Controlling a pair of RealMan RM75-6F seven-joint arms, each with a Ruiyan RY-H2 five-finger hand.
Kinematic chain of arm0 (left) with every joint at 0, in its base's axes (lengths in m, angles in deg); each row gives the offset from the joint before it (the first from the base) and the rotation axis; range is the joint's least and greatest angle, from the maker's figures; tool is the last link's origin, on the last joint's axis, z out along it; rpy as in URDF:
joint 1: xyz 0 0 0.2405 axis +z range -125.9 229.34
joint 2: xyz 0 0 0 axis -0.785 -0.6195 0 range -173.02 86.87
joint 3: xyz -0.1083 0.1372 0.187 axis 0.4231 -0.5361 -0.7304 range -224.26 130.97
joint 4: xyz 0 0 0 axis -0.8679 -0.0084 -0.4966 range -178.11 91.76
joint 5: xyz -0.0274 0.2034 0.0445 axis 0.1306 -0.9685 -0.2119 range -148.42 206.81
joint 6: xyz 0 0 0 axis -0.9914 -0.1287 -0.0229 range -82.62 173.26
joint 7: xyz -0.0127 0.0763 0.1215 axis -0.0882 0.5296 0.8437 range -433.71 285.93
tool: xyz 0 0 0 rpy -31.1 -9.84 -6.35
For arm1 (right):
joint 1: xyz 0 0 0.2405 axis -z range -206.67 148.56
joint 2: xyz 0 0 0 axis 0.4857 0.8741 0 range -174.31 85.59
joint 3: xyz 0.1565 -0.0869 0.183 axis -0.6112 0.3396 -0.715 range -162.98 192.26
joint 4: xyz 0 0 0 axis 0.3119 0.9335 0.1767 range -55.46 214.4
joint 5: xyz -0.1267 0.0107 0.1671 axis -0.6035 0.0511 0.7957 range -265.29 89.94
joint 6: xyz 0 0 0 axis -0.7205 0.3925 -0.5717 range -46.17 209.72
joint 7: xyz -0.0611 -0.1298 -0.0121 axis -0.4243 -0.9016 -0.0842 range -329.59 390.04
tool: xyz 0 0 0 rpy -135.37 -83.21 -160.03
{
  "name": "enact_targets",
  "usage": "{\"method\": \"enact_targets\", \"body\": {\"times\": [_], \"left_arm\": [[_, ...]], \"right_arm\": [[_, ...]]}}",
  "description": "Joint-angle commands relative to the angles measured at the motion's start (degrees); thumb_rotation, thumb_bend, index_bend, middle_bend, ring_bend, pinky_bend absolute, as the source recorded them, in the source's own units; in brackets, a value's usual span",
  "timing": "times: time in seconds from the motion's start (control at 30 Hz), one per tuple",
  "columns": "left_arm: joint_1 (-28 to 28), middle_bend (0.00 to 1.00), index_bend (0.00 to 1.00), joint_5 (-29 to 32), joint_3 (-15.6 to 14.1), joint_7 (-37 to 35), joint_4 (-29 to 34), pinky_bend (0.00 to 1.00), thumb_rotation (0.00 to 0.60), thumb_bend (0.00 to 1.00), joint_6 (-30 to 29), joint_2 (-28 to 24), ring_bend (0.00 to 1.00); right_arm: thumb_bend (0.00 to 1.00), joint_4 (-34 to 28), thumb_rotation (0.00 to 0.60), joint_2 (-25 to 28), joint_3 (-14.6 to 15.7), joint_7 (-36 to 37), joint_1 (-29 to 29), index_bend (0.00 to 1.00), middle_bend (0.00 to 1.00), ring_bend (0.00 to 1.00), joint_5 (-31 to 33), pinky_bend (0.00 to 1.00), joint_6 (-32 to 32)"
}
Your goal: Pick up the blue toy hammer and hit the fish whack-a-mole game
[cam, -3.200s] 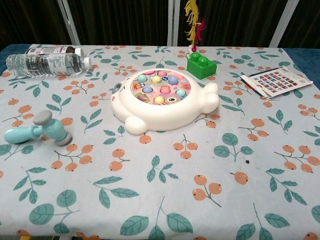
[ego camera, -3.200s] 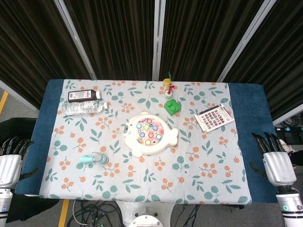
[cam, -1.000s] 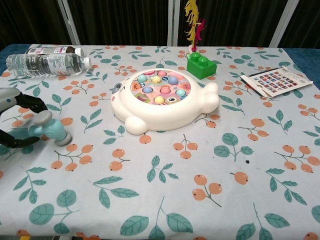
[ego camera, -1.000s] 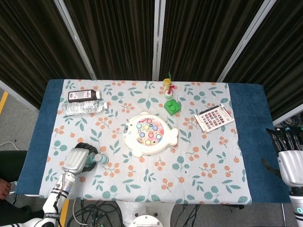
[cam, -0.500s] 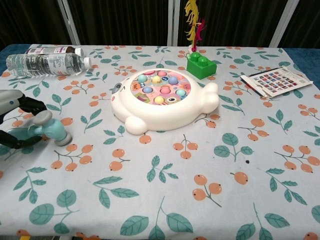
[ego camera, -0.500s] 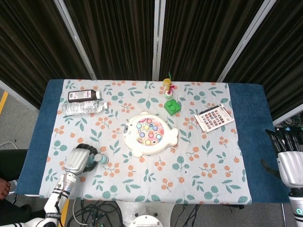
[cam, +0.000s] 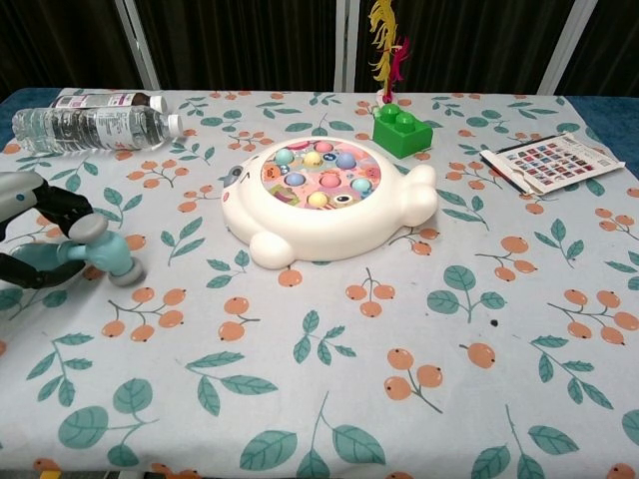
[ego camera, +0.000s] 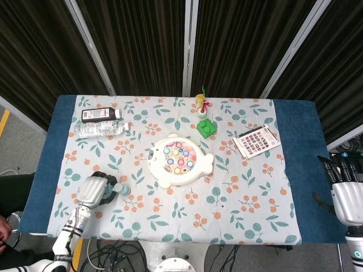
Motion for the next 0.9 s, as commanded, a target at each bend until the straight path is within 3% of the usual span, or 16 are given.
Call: {"method": "enact_targets", "body": {"times": [0.03, 0.3, 0.57, 0.9], "left_arm": [[-0.4, 0.51, 0.59, -3.1, -0.3, -3.3, -1.6, 0.3, 0.6, 0.51, -0.6, -0.9, 0.38], [-5.3, 0.58, 0.63, -12.0, 1.0, -18.0, -3.5, 0.43, 0.6, 0.56, 1.3, -5.8, 0.44], [-15.2, 0.63, 0.64, -20.5, 4.5, -28.2, -9.5, 0.53, 0.6, 0.6, 3.5, -6.3, 0.5], [-26.2, 0.66, 0.66, -18.4, 8.0, -31.2, -15.4, 0.57, 0.6, 0.61, 13.1, -3.4, 0.52]], "right_arm": [[0.13, -0.2, 0.6, 0.1, 0.1, -0.2, 0.2, 0.03, 0.16, 0.0, -0.1, 0.0, 0.3], [0.13, -1.3, 0.6, 1.0, 0.2, -1.2, 1.3, 0.04, 0.17, 0.0, -0.2, 0.0, 1.8], [0.13, -2.7, 0.6, 1.5, 0.8, -2.1, 2.7, 0.04, 0.17, 0.0, -0.5, 0.0, 3.2], [0.13, -2.7, 0.6, 1.1, 1.1, -2.4, 3.7, 0.04, 0.17, 0.0, 0.0, 0.0, 3.6]]}}
